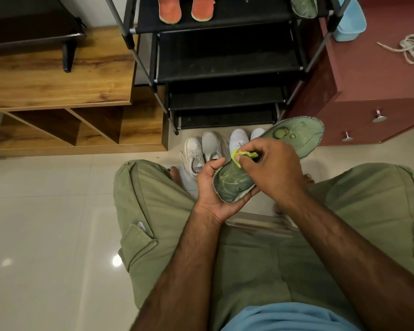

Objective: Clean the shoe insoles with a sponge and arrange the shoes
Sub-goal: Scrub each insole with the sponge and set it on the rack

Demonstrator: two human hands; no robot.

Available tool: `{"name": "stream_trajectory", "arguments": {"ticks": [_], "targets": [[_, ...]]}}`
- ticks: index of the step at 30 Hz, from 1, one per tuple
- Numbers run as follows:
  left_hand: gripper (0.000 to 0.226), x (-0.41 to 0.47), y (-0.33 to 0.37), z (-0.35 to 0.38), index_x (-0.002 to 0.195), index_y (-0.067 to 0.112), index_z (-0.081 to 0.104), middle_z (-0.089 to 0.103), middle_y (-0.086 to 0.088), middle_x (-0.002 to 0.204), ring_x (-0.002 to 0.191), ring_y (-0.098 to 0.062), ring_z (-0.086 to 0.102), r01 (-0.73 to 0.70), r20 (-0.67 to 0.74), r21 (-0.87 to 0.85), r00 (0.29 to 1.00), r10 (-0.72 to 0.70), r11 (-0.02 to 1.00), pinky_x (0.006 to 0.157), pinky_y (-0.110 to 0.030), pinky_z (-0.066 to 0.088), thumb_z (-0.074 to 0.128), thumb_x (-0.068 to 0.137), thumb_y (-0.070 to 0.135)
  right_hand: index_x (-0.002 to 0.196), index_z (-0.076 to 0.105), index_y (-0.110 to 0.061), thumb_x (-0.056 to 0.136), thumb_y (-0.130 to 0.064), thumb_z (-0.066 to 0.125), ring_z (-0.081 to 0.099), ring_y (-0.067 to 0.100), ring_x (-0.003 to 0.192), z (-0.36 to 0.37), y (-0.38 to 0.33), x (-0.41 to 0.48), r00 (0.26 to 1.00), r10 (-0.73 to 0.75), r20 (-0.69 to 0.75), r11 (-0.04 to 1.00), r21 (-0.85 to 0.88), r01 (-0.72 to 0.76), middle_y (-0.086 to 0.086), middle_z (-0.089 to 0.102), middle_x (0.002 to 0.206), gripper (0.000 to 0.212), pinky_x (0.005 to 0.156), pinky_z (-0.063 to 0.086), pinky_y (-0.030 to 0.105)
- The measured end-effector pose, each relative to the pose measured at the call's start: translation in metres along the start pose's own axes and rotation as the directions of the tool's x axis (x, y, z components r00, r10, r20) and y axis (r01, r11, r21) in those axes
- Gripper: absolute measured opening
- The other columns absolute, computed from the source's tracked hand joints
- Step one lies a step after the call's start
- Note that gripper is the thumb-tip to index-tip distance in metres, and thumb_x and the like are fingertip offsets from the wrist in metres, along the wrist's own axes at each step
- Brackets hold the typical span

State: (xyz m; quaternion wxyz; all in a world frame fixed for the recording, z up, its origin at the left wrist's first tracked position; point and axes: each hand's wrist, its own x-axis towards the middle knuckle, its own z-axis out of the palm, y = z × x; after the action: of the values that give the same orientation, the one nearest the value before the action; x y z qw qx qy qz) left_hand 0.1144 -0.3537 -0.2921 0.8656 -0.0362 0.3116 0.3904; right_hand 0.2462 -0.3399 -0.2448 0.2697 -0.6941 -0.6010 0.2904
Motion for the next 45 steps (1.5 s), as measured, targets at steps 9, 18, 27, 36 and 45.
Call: {"name": "stream_trajectory", "arguments": {"ticks": [9,18,27,36,45], "targets": [[0.042,0.004,0.000,-0.002,0.102,0.006,0.072,0.073,-0.012,0.098,0.092,-0.025,0.070,0.012,-0.019,0.029,1.000,-0.011,1.000,0.076,-0.035,0.060,0.043,0.099,0.035,0.097,0.078,-0.035,0.088,-0.040,0.077,0.065,0.000,0.077,0.005,-0.006,-0.005,0.999,-0.017,0.032,0.999,-0.038,0.019,-0.019,0.070,0.089,0.011,0.073,0.060,0.036],[0.047,0.004,-0.001,-0.001,0.109,0.002,0.074,0.071,-0.019,0.114,0.104,-0.031,0.070,0.011,0.036,0.015,0.999,-0.012,1.000,0.090,-0.044,0.059,0.041,0.099,0.035,0.097,0.078,-0.034,0.087,-0.041,0.077,0.066,0.004,0.078,-0.006,0.008,0.003,0.999,0.002,-0.034,0.998,-0.065,-0.004,-0.016,0.071,0.090,0.012,0.073,0.059,0.040],[0.047,0.004,-0.001,0.000,0.117,0.001,0.070,0.068,-0.020,0.122,0.112,-0.032,0.066,0.018,0.033,0.045,0.999,-0.020,0.999,0.100,-0.045,0.053,0.046,0.096,0.036,0.098,0.077,-0.033,0.088,-0.038,0.078,0.065,0.003,0.078,-0.006,0.016,0.000,0.999,0.001,-0.034,0.999,-0.047,-0.003,-0.016,0.071,0.089,0.010,0.074,0.059,0.039],[0.047,0.004,-0.001,-0.001,0.117,-0.001,0.071,0.067,-0.022,0.124,0.115,-0.035,0.065,0.002,0.026,0.007,1.000,-0.003,1.000,0.102,-0.049,0.052,0.041,0.100,0.030,0.102,0.076,-0.032,0.090,-0.038,0.076,0.064,0.002,0.081,-0.011,0.019,0.003,1.000,-0.009,-0.019,0.997,-0.072,0.007,-0.016,0.071,0.094,0.013,0.075,0.059,0.039],[0.048,0.004,0.000,-0.001,0.116,-0.002,0.071,0.067,-0.023,0.121,0.112,-0.034,0.066,0.002,0.027,0.006,1.000,-0.003,1.000,0.098,-0.046,0.055,0.040,0.099,0.030,0.100,0.077,-0.033,0.089,-0.039,0.078,0.066,0.001,0.081,-0.008,0.019,0.000,1.000,0.005,0.021,1.000,-0.027,-0.004,-0.018,0.072,0.091,0.013,0.075,0.060,0.040]]}}
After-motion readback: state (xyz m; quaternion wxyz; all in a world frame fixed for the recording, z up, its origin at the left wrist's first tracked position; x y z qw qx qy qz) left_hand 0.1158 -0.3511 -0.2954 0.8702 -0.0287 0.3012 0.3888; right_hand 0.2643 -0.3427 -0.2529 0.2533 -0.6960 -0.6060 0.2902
